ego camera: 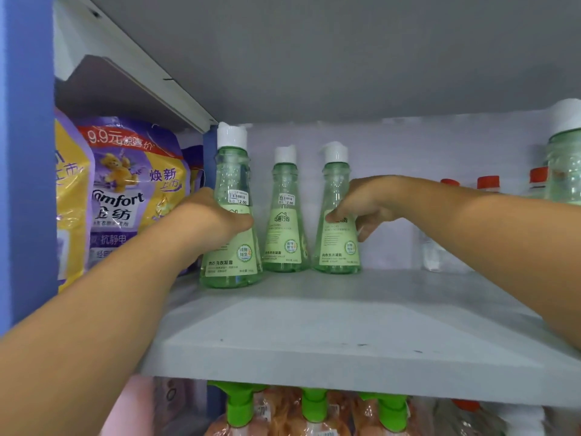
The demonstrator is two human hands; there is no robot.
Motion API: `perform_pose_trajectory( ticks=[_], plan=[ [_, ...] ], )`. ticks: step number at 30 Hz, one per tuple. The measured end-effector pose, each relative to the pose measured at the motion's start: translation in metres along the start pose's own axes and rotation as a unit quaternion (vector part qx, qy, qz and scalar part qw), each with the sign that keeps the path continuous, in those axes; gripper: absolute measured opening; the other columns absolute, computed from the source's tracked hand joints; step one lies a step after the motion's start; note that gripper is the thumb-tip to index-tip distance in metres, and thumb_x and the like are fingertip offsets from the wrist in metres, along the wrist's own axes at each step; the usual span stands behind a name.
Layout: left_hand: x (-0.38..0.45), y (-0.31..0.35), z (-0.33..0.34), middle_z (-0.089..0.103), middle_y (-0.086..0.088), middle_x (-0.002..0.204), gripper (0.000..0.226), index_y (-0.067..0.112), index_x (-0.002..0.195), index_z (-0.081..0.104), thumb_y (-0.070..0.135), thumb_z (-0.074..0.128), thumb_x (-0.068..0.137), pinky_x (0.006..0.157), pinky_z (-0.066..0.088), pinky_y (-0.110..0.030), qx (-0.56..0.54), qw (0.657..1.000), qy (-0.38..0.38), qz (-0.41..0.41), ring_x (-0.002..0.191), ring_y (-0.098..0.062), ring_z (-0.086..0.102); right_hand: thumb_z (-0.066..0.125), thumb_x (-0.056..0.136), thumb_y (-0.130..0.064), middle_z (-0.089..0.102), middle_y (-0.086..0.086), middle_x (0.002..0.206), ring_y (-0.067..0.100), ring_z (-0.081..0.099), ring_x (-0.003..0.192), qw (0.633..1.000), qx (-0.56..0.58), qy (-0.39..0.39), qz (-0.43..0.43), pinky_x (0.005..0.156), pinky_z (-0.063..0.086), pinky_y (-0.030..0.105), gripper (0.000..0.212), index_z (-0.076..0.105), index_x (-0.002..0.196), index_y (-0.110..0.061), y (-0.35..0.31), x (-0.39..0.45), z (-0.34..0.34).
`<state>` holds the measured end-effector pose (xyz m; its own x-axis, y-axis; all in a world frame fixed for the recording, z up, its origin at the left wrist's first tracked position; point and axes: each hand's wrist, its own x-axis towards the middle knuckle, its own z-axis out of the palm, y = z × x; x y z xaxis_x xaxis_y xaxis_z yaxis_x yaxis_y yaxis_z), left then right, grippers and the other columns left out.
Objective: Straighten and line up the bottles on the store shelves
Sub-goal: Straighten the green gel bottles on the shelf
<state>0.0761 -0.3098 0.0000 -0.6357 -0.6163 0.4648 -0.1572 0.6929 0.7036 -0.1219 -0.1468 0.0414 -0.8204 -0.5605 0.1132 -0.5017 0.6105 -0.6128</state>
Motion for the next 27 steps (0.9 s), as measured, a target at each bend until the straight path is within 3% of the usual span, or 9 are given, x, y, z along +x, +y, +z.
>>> perform_pose_trajectory(
  ticks=[5, 9, 11, 14, 17, 21, 24, 27],
  plan=[
    [0.002, -0.001, 0.0, 0.073, -0.011, 0.107, 0.032, 0.014, 0.114, 0.065, 0.03, 0.073, 0.088, 0.093, 0.058, -0.047, 0.005, 1.0, -0.006, -0.017, 0.097, -0.032, 0.071, 0.071, 0.096, -0.024, 0.068, 0.02, 0.124, 0.038, 0.07, 0.105, 0.998, 0.003, 0.058, -0.023, 0.088, 0.06, 0.052, 0.048, 0.053, 0.135, -0.004, -0.001, 0.0, 0.014],
    [0.005, -0.007, -0.001, 0.074, -0.005, 0.106, 0.041, 0.022, 0.12, 0.063, 0.023, 0.078, 0.082, 0.092, 0.059, -0.047, -0.082, 0.995, -0.007, -0.052, 0.095, -0.029, 0.072, 0.072, 0.095, -0.027, 0.07, 0.017, 0.116, 0.034, 0.071, 0.099, 0.996, 0.006, 0.081, -0.037, 0.083, 0.062, 0.047, 0.042, 0.058, 0.128, -0.006, 0.004, -0.003, 0.015],
    [0.003, -0.009, -0.003, 0.073, -0.004, 0.109, 0.052, 0.022, 0.124, 0.061, 0.026, 0.082, 0.077, 0.094, 0.058, -0.044, -0.085, 0.994, -0.02, -0.063, 0.097, -0.027, 0.072, 0.073, 0.094, -0.028, 0.069, 0.016, 0.114, 0.033, 0.07, 0.098, 0.995, 0.006, 0.089, -0.042, 0.078, 0.062, 0.045, 0.042, 0.058, 0.127, -0.007, 0.006, -0.005, 0.016],
    [0.002, -0.014, -0.002, 0.071, -0.002, 0.117, 0.077, 0.02, 0.126, 0.059, 0.045, 0.093, 0.062, 0.1, 0.054, -0.045, 0.0, 0.995, -0.062, -0.078, 0.108, -0.028, 0.068, 0.073, 0.094, -0.03, 0.068, 0.015, 0.114, 0.032, 0.069, 0.097, 0.995, 0.001, 0.091, -0.041, 0.076, 0.062, 0.042, 0.045, 0.055, 0.128, -0.008, 0.006, -0.006, 0.018],
    [0.004, -0.018, -0.003, 0.07, -0.003, 0.124, 0.079, 0.018, 0.129, 0.062, 0.054, 0.091, 0.064, 0.103, 0.052, -0.045, 0.052, 0.993, -0.07, -0.083, 0.114, -0.028, 0.066, 0.072, 0.094, -0.031, 0.067, 0.014, 0.117, 0.031, 0.068, 0.1, 0.995, -0.006, 0.095, -0.041, 0.079, 0.061, 0.042, 0.046, 0.051, 0.128, -0.008, 0.007, -0.006, 0.019],
    [0.003, -0.019, -0.007, 0.067, -0.006, 0.13, 0.067, 0.012, 0.132, 0.06, 0.048, 0.083, 0.081, 0.103, 0.05, -0.039, 0.074, 0.993, -0.049, -0.077, 0.12, -0.029, 0.062, 0.072, 0.094, -0.033, 0.066, 0.014, 0.12, 0.031, 0.069, 0.102, 0.995, -0.004, 0.097, -0.038, 0.074, 0.06, 0.038, 0.051, 0.048, 0.131, -0.01, 0.008, -0.007, 0.019],
    [0.005, -0.021, -0.009, 0.059, -0.01, 0.142, 0.081, 0.01, 0.144, 0.048, 0.05, 0.081, 0.082, 0.108, 0.047, -0.043, 0.068, 0.992, -0.055, -0.094, 0.128, -0.032, 0.057, 0.072, 0.094, -0.033, 0.068, 0.014, 0.118, 0.031, 0.07, 0.1, 0.994, -0.011, 0.098, -0.04, 0.081, 0.062, 0.043, 0.049, 0.051, 0.132, -0.01, 0.007, -0.007, 0.019],
    [0.011, -0.024, -0.008, 0.059, -0.01, 0.142, 0.08, 0.01, 0.142, 0.048, 0.046, 0.083, 0.081, 0.109, 0.048, -0.048, 0.025, 0.991, -0.085, -0.098, 0.127, -0.033, 0.058, 0.07, 0.096, -0.031, 0.069, 0.014, 0.118, 0.031, 0.07, 0.101, 0.995, -0.014, 0.095, -0.04, 0.087, 0.061, 0.046, 0.046, 0.052, 0.132, -0.009, 0.006, -0.007, 0.02]
  ],
)
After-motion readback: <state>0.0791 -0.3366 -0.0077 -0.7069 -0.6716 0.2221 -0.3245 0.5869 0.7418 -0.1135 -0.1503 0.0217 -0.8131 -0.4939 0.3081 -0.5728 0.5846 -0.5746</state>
